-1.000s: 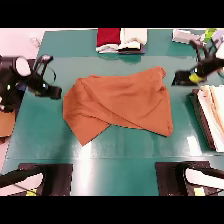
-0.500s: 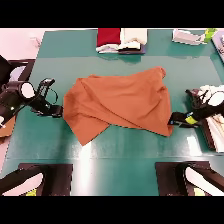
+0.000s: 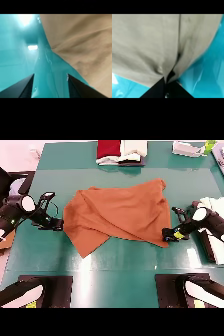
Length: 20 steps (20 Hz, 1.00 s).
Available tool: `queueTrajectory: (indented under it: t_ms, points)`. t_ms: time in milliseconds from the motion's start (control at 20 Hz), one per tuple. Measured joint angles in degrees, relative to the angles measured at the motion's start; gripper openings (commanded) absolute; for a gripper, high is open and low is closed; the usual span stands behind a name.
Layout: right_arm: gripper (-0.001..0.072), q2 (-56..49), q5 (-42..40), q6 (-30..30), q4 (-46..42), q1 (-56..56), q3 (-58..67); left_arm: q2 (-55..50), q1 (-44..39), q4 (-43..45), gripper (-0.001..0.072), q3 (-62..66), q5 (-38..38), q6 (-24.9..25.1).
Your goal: Fold the shirts.
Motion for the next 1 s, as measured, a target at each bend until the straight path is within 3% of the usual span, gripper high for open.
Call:
queueTrajectory:
  t_ms: [550,600,650,750,1000]
  points:
    - [0.0017,1.2,1.0,0.5,-1.6,1.8,2.0,-6.1,0.0,-7.8,0.0506,-3.9,10.6,0.2]
    - [0.0017,0.7,1.2,0.5,-1.6,1.9,2.0,-6.8,0.0,-8.7,0.0481,-3.9,11.2,0.2]
    - [0.0017,0.5,1.4,0.5,-1.6,1.9,2.0,-7.1,0.0,-9.3,0.0374,-3.8,11.6,0.2]
    - [0.0017,0.7,1.4,0.5,-1.5,1.9,2.0,-8.0,0.1,-10.2,0.0023,-3.7,12.5,0.2]
    - [0.0017,5.7,-0.1,0.5,-1.4,1.9,3.3,-6.3,0.0,-10.5,0.0024,1.0,10.3,0.3]
